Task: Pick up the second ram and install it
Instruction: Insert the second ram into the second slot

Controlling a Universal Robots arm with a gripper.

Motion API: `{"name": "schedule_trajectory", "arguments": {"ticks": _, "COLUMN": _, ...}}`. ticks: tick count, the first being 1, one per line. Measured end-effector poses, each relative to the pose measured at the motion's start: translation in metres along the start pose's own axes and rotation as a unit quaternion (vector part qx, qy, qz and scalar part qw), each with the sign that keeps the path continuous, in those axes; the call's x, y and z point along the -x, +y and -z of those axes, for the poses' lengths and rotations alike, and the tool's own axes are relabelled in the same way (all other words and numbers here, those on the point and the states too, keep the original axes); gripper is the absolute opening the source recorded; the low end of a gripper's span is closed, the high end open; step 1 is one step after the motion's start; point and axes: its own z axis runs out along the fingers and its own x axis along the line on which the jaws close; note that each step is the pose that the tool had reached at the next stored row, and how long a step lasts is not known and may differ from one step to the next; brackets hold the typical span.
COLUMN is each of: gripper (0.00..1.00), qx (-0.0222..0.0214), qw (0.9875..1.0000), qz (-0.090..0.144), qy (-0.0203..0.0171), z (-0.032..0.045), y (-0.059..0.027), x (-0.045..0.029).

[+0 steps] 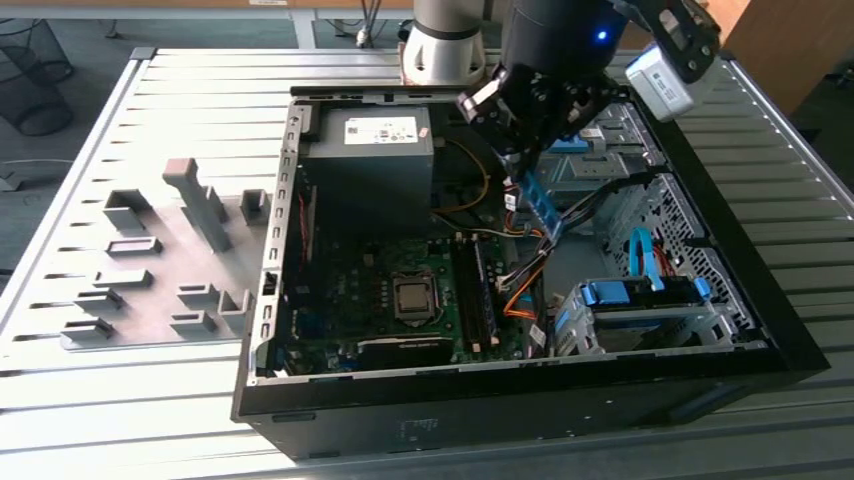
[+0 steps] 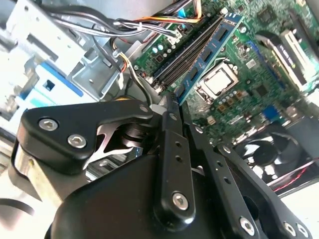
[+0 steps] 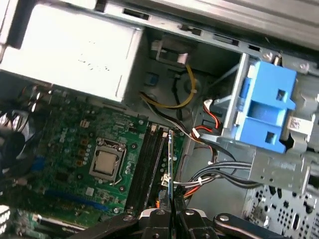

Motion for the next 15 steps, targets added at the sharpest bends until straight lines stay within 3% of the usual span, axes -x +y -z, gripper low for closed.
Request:
{"name": "schedule_trajectory", "arguments": {"ticks": 4, "gripper": 0.14, "qx": -0.001, "qw": 0.9993, "qz": -0.036, "qy": -0.0012, "z": -0.001, "y": 0.0, "x": 0.0}}
{"name": "schedule_trajectory", "arguments": {"ticks": 7, "gripper": 0.14, "qx": -0.0018, "qw": 0.9979, "qz": -0.064, "qy": -0.002, "z": -0.0017, "y": 0.0, "x": 0.0}}
{"name": "schedule_trajectory", "arguments": {"ticks": 15, "gripper": 0.14, "qx": -0.0037, "qw": 0.9913, "qz": -0.131, "qy": -0.0042, "z": -0.0034, "y": -0.0001, "x": -0.0001}}
